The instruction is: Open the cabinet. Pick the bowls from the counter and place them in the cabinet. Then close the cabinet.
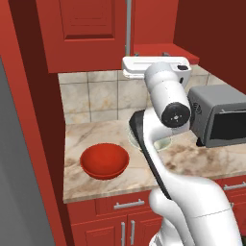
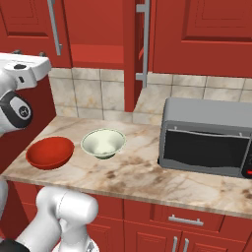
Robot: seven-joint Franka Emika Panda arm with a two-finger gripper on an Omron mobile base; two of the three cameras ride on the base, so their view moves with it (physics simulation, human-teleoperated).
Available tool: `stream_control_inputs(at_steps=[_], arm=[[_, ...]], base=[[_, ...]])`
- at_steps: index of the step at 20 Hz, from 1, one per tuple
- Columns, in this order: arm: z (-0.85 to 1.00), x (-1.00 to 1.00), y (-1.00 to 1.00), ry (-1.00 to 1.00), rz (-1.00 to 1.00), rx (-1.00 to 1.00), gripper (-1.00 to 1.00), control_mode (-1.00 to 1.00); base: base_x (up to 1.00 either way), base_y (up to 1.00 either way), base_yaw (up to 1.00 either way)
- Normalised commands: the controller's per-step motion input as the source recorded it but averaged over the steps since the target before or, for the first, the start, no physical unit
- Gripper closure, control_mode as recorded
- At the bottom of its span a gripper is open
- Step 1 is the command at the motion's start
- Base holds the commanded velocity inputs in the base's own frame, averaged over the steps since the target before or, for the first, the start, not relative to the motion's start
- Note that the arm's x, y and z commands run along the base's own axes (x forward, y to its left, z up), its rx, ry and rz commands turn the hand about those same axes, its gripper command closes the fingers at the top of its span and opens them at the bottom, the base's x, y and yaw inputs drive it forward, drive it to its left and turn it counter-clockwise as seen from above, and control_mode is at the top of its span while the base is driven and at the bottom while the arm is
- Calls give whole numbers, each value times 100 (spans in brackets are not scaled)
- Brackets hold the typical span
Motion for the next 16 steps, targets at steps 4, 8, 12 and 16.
stream_control_inputs(at_steps=[4,8,12,16], arm=[[0,44,0,3,0,0,-100,-100],[0,42,0,0,0,0,-100,-100],[0,39,0,0,0,0,-100,-100],[0,38,0,0,0,0,-100,-100]], base=[[0,0,0],[0,0,0],[0,0,0],[0,0,0]])
